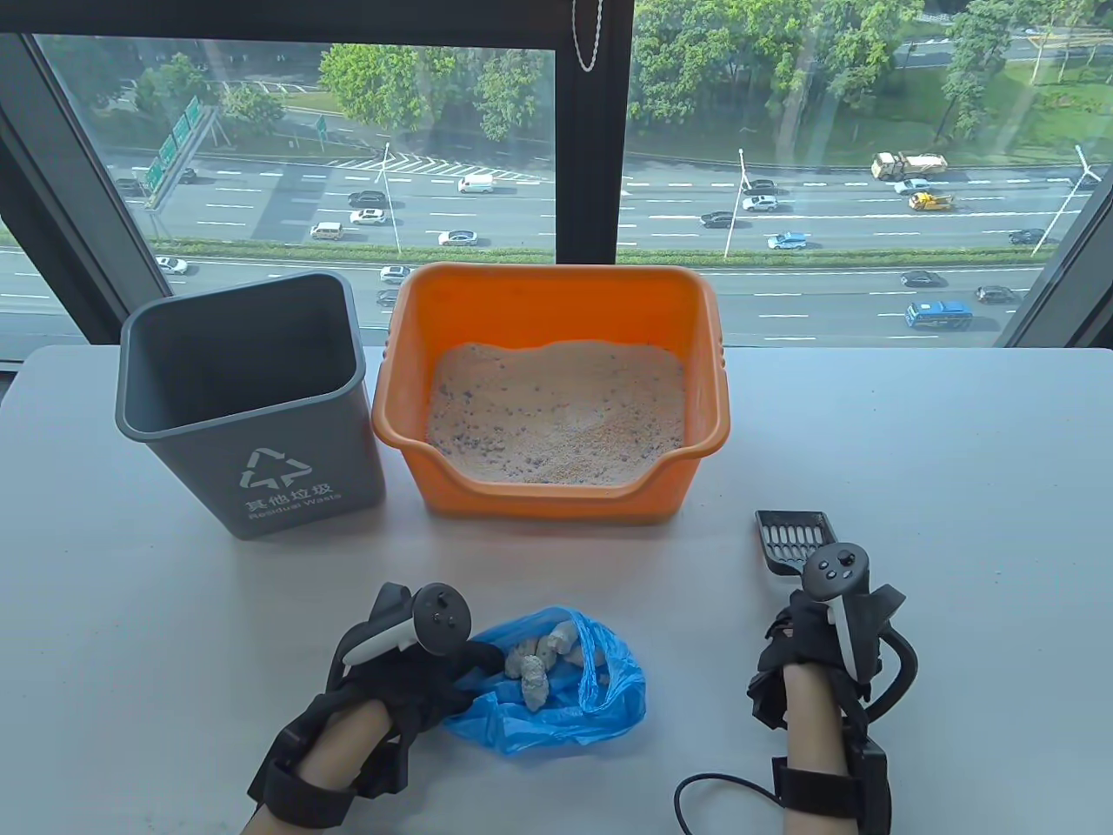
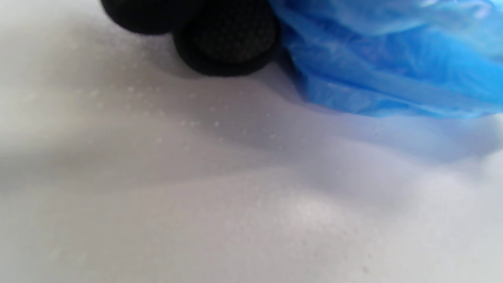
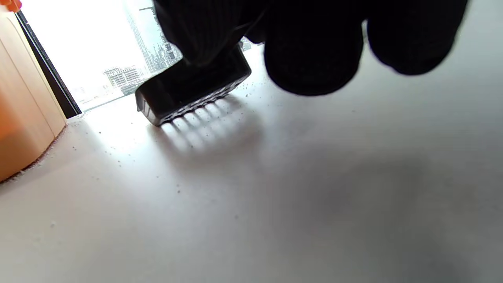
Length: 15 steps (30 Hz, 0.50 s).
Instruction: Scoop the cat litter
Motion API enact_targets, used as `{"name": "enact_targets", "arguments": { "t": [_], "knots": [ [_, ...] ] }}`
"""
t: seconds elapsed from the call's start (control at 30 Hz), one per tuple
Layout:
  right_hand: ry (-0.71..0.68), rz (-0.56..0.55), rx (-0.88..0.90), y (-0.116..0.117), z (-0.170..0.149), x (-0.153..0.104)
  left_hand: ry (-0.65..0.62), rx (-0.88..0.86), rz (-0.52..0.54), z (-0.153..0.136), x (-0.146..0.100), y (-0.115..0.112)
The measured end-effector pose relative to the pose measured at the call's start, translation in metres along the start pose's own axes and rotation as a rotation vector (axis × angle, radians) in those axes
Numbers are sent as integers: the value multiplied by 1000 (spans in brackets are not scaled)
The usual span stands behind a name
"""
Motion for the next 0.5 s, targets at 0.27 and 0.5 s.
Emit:
{"name": "enact_targets", "arguments": {
  "t": [0.27, 0.5],
  "knots": [
    [126, 86, -101, 18, -15, -3, -1, 5, 0, 0, 0, 0],
    [126, 92, -106, 19, -17, -5, 1, 10, 0, 0, 0, 0]
  ]
}}
Point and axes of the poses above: the tracker on the back of each hand, its own z axis roughly to the thumb side, its own x axis roughly from the wrist to the fingertips, y = z × x, the point moved 3 cm from there along x, roughly from the wrist to the fingertips, and after that the axes turned 7 degrees about -y, right-handed, at the moved point
